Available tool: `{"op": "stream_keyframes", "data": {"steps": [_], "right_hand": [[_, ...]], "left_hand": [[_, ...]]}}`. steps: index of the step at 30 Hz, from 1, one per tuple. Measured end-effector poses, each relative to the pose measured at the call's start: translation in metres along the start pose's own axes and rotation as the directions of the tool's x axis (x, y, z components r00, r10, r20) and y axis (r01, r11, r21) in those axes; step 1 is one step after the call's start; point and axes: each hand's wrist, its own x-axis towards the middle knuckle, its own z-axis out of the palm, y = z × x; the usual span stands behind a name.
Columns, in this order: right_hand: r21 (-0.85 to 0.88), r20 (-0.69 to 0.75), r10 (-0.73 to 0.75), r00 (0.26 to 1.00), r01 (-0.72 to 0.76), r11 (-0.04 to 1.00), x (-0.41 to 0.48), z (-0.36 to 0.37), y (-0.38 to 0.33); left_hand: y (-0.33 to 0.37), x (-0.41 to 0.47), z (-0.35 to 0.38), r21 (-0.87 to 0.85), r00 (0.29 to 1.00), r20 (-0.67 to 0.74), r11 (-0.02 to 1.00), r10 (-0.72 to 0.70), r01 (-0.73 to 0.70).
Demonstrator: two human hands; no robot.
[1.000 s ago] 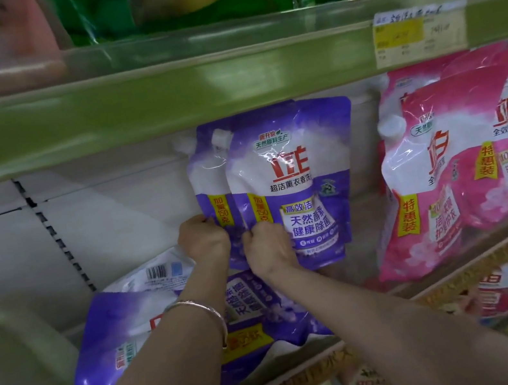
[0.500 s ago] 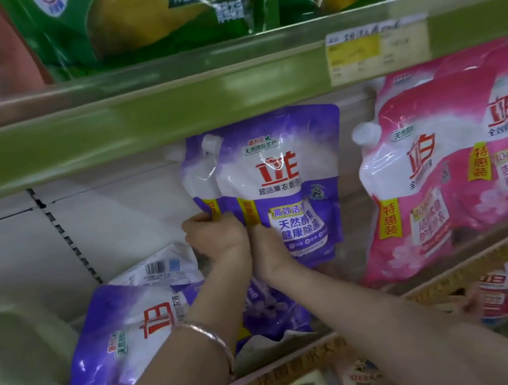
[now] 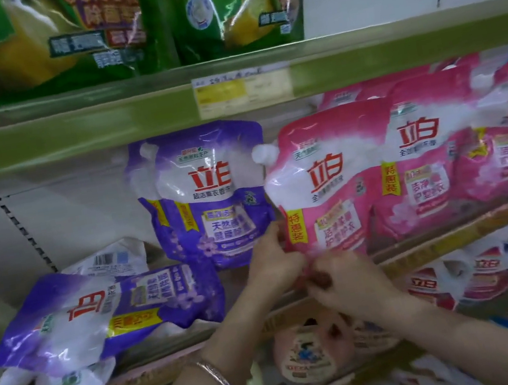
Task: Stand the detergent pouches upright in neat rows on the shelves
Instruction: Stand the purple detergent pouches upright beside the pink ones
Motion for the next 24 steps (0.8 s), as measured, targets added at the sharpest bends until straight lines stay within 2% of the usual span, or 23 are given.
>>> {"op": "stream_keyframes", "data": {"steps": [3,8,16,20,24], "right_hand": [[-0.125,-0.025,0.072,0.997,-0.074,0.989,-0.010,-0.013,0.032],[-0.210,-0.080,0.109,0.991,-0.123,0.970,-0.007,-0.012,0.055],[-0.221,-0.116,0.129,0.985,-0.152,0.963,0.029,0.000,0.065],[-0.233,-0.159,0.150,0.976,-0.185,0.955,0.052,0.004,0.077],[-0.262,-0.160,0.160,0.974,-0.198,0.944,0.070,0.009,0.083]], "left_hand": [[0.003,0.001,0.014,-0.028,0.999,-0.004,0.998,-0.052,0.052],[0.008,0.005,0.030,-0.056,0.988,-0.135,0.996,-0.075,0.068],[-0.005,0.033,0.042,-0.046,0.962,-0.271,0.998,-0.042,0.031],[-0.004,0.052,0.050,0.061,0.966,-0.259,0.997,-0.020,0.037],[0.000,0.073,0.051,0.032,0.977,-0.208,0.998,-0.053,0.061]]}}
